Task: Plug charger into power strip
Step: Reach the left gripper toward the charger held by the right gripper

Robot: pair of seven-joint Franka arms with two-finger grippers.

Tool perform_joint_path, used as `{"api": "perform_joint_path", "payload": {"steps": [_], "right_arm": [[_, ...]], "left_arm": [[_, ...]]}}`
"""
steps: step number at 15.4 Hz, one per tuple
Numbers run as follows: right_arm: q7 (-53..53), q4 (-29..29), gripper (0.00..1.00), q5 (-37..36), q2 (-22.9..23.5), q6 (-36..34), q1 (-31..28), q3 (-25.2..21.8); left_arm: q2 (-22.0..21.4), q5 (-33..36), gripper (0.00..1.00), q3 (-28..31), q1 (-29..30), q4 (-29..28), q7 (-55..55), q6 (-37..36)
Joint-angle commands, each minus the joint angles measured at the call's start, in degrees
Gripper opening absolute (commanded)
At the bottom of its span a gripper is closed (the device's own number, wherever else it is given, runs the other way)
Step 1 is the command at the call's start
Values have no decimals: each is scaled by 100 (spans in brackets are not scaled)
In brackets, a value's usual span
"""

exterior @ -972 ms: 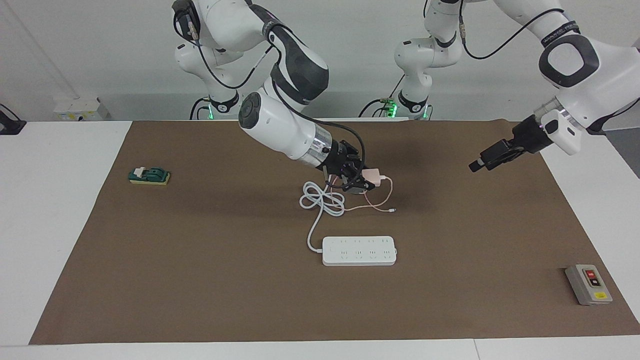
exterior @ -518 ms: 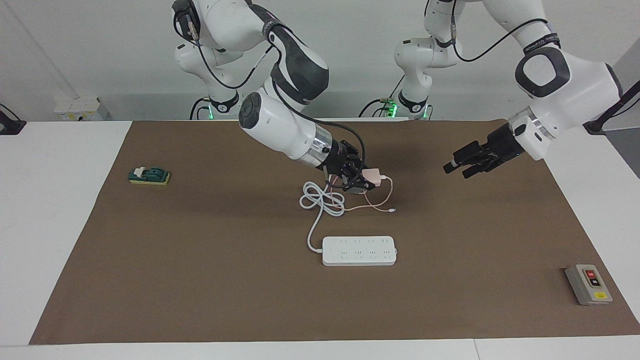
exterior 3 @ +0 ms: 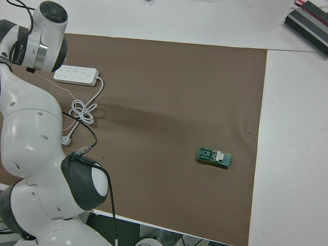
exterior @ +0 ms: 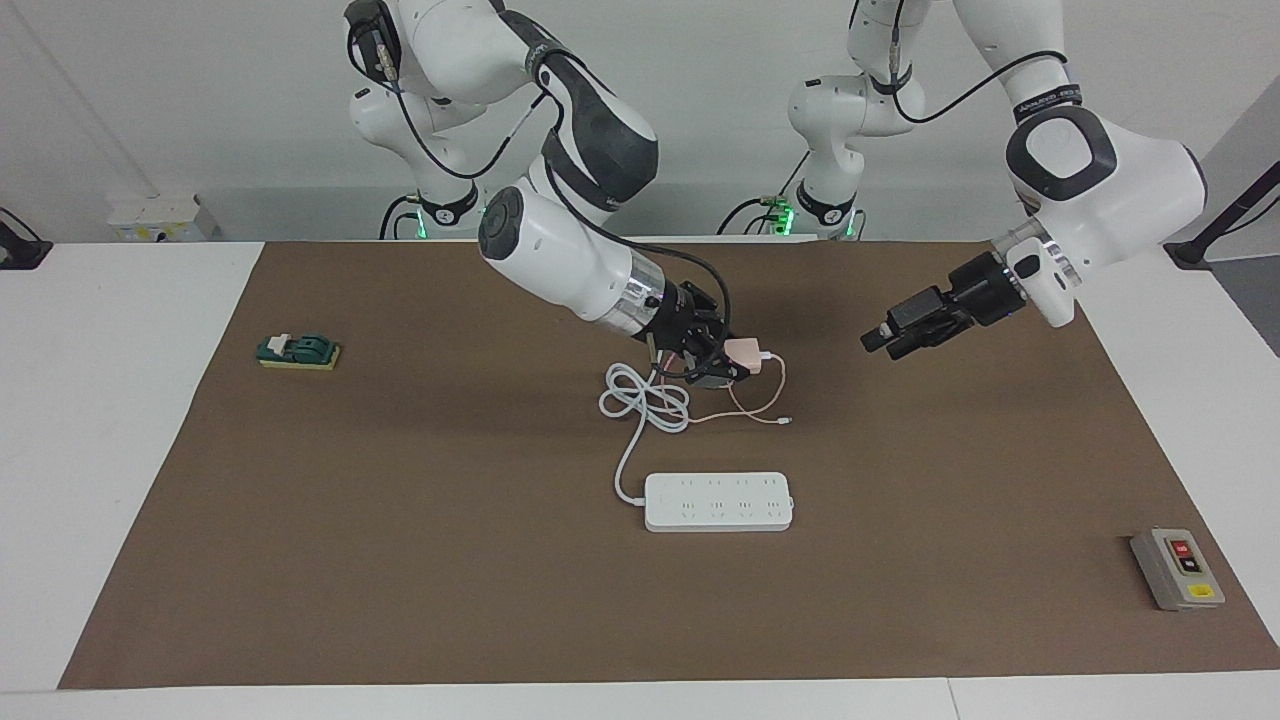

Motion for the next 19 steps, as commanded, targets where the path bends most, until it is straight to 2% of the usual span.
{"api": "perform_joint_path", "payload": {"steps": [1,4,8,12,15,19], "right_arm": [[130,79,0,87,50,-48,1,-3],[130,79,0,95,50,-39,1,5],[130,88,0,95,50,-39,1,-3],[130,88,0,95,50,-39,1,5],[138,88,0,104,50,-39,1,5],[165,88,0,104,50,-39,1,14]], "left_arm": [[142,-463,100,26,128,-200,957,-390],[230,-848,100,17,128,-226,1117,-409],[485,-1246,100,9,58,-235,2144,-593],[468,-1508,100,-9,-56,-235,2199,-970],[468,-1869,100,-18,-135,-235,2199,-928],[415,-1923,100,-18,-231,-392,2260,-727]]}}
